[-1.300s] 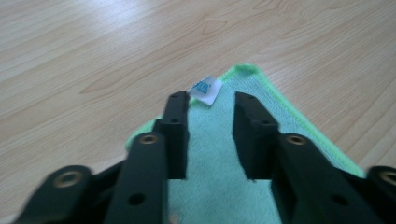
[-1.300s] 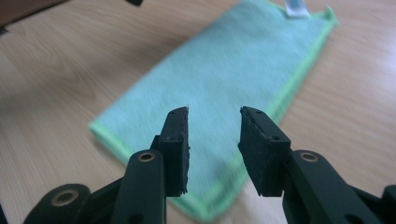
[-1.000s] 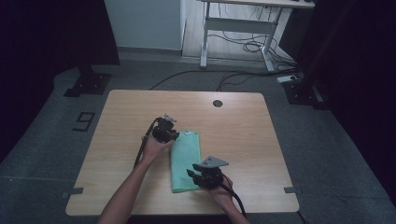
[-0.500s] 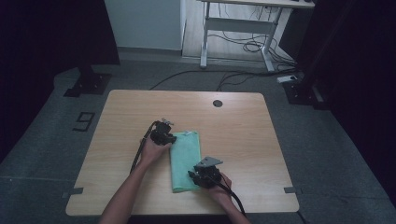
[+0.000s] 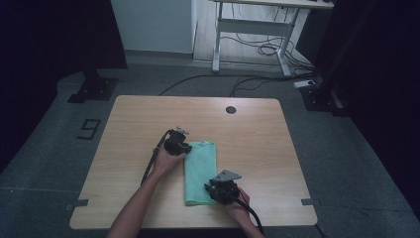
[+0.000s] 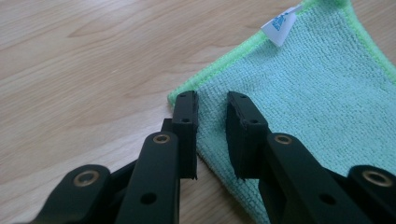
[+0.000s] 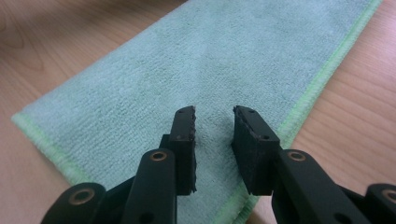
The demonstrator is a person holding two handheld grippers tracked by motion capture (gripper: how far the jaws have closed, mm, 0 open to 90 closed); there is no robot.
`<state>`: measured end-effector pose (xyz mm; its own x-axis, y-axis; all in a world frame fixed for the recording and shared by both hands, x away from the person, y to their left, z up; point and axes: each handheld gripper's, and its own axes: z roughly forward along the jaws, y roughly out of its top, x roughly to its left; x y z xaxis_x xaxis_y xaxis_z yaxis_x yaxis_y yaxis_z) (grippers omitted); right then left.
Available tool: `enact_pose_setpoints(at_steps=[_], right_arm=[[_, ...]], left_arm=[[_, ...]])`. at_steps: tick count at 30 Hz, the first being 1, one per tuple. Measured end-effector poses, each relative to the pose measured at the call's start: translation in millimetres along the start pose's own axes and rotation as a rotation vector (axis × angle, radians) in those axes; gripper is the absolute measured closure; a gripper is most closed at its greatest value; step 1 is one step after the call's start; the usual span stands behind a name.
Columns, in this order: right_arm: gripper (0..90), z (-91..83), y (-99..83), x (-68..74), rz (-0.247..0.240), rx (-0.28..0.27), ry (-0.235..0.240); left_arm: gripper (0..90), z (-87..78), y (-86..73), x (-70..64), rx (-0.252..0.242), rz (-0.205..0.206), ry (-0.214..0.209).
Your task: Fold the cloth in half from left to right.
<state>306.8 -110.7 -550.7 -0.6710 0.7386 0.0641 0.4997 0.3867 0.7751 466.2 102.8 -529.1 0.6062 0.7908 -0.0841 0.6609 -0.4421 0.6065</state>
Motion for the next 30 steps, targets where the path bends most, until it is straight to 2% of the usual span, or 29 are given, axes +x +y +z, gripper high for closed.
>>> enact_pose_setpoints(at_steps=[8,13,16,21,27,30], right_arm=[[69.8,-10.0,-8.5,0.0,0.013,-0.003,0.001],[67.7,-9.9,-7.9,-0.8,0.014,-0.001,0.012],[66.6,-9.8,-7.0,-1.8,0.015,0.001,0.020],[63.9,-9.2,-3.8,-1.9,0.009,0.006,0.020],[59.9,-6.3,11.0,-3.4,-0.006,-0.026,0.013],[59.0,-0.9,21.2,-7.4,0.017,-0.038,0.026]], left_arm=[[73.6,3.0,2.9,-8.6,0.003,0.023,-0.021],[73.5,-0.9,3.7,-4.7,0.000,0.025,-0.024],[74.2,-2.3,4.7,-0.9,-0.005,0.012,-0.021],[75.8,-0.3,5.0,-0.5,0.009,0.026,-0.011],[76.2,2.1,3.7,0.0,0.015,0.016,-0.014],[76.4,1.9,3.2,0.0,0.018,0.015,-0.012]])
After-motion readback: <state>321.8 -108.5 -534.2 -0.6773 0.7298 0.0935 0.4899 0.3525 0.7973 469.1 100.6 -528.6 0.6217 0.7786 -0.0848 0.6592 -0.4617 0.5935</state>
